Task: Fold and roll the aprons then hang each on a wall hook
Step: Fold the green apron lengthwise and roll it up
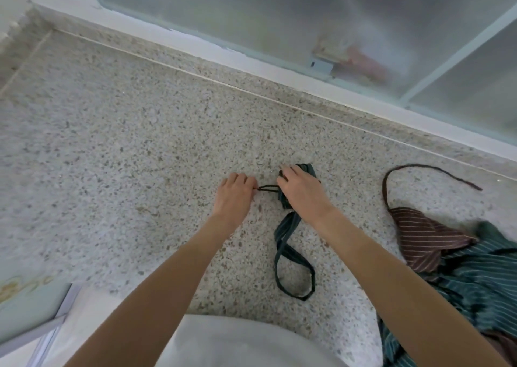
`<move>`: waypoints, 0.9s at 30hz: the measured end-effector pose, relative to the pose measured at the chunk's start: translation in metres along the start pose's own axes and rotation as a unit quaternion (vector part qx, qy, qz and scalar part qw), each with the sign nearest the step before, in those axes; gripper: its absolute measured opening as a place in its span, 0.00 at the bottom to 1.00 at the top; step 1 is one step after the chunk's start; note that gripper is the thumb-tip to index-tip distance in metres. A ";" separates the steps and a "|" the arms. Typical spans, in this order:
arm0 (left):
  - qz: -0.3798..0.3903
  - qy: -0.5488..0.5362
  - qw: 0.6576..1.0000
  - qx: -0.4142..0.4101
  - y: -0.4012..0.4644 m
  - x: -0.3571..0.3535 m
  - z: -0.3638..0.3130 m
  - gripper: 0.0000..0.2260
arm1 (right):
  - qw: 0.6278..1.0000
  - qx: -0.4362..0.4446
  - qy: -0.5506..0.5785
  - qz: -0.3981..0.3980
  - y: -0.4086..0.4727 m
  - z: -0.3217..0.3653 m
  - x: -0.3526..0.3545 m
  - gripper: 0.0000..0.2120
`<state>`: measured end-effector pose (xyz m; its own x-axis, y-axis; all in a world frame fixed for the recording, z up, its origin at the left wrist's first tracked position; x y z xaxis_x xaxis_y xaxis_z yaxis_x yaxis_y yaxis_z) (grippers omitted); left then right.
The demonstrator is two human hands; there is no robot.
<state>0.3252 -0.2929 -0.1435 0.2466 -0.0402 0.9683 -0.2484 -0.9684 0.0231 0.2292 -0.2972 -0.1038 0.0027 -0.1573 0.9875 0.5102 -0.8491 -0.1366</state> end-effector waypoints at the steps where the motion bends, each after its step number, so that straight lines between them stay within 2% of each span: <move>1: 0.005 -0.003 1.000 -0.013 0.004 0.002 -0.003 0.04 | 1.000 -0.012 0.020 0.001 0.003 -0.002 -0.003 0.17; 3: 0.003 -0.010 1.000 -0.028 0.007 0.009 -0.011 0.06 | 0.996 -0.040 0.085 0.006 0.009 -0.006 -0.009 0.08; 5: 0.003 -0.036 0.999 -0.002 0.012 0.015 -0.007 0.08 | 0.980 -0.088 0.178 0.032 0.017 -0.013 -0.015 0.04; 7: 0.005 -0.060 0.998 0.034 0.020 0.021 0.004 0.08 | 0.961 -0.131 0.238 0.041 0.021 -0.018 -0.015 0.05; 10: -0.001 -0.100 0.993 0.062 0.030 0.035 0.009 0.06 | 0.951 -0.139 0.270 0.051 0.024 -0.018 -0.018 0.07; 12: 0.005 -0.197 0.976 0.088 0.033 0.040 0.007 0.05 | 0.942 -0.137 0.301 0.065 0.024 -0.016 -0.023 0.08; 14: 0.030 -0.350 0.929 0.118 0.036 0.039 0.001 0.05 | 0.923 -0.163 0.341 0.067 0.021 -0.020 -0.027 0.12; 15: 0.034 -0.436 0.888 0.143 0.035 0.037 -0.001 0.06 | 0.911 -0.183 0.364 0.067 0.019 -0.024 -0.028 0.15; 17: 0.022 -0.594 0.770 0.230 0.026 0.023 0.005 0.11 | 0.877 -0.207 0.429 0.065 0.014 -0.031 -0.032 0.15; 18: 0.024 -0.620 0.737 0.267 0.019 0.012 0.008 0.12 | 0.868 -0.197 0.451 0.068 0.011 -0.032 -0.031 0.14; 19: 0.049 -0.602 0.747 0.277 0.015 0.004 0.008 0.12 | 0.866 -0.175 0.463 0.069 0.010 -0.031 -0.028 0.11; 21: 0.137 -0.503 0.822 0.230 0.011 -0.016 0.000 0.11 | 0.857 -0.137 0.492 0.066 0.007 -0.031 -0.023 0.07; 22: 0.164 -0.464 0.846 0.205 0.011 -0.022 -0.004 0.10 | 0.853 -0.127 0.502 0.063 0.007 -0.032 -0.021 0.06; 24: 0.170 -0.442 0.862 0.179 0.012 -0.027 -0.006 0.07 | 0.870 -0.095 0.480 0.053 0.008 -0.032 -0.015 0.06; 27: 0.143 -0.434 0.874 0.167 0.015 -0.022 -0.002 0.04 | 0.925 -0.060 0.376 0.003 0.007 -0.028 -0.001 0.04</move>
<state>0.3141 -0.3057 -0.1644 0.8726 -0.3230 0.3665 -0.1637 -0.9002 -0.4035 0.2081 -0.3171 -0.1082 -0.6158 -0.4306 0.6598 0.4133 -0.8895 -0.1948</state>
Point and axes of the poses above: each hand's wrist, its own y-axis towards the middle knuckle, its own x-axis out of the back of the hand, z = x × y, the point moved 10 cm from there along y, towards the middle knuckle, and after that the axes turned 5 degrees about y, right-handed, at the moved point
